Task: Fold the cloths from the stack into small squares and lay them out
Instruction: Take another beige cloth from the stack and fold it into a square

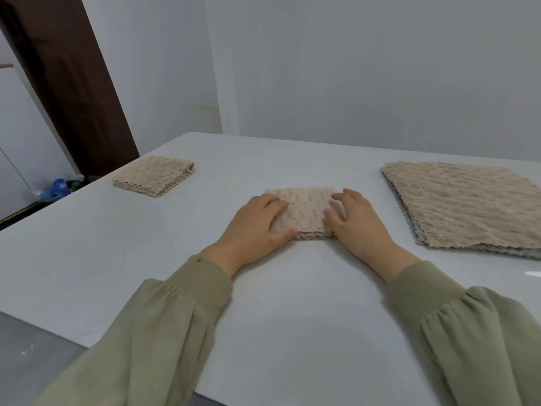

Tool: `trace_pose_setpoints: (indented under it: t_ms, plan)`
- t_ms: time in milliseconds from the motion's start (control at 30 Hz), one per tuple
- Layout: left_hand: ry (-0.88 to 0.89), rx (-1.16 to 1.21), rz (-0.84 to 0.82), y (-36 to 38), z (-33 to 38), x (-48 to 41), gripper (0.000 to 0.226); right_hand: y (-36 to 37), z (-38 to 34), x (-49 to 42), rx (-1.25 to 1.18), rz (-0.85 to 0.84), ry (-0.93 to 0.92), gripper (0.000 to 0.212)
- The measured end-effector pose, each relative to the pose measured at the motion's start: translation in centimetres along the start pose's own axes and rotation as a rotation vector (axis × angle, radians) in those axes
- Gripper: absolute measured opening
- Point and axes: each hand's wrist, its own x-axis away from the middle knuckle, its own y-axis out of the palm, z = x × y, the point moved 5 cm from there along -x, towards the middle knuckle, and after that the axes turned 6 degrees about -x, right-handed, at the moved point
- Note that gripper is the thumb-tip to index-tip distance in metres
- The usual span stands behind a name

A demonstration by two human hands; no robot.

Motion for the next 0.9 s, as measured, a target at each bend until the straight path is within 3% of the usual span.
trace_pose_setpoints:
  t_ms: [133,367,600,900]
  plan:
    - [-0.004,-0.058,0.09,-1.0,0.1,1.5,0.052,-0.7,0.2,2.1,-0.025,-0.003,-0.016,0.044]
    - [0.018,-0.081,0.142,-1.2,-0.1,2.4,0.017,-1.2,0.3,3.8,0.004,-0.012,-0.112,0.027]
    - [0.01,-0.167,0.152,-0.7,-1.3,0.2,0.019,-0.8,0.1,2.1,0.029,0.042,-0.119,0.018]
    - [-0.157,-0.207,0.197,0.1,-5.0,-5.2,0.026,1.6,-0.3,-4.2,0.086,0.053,-0.093,0.02]
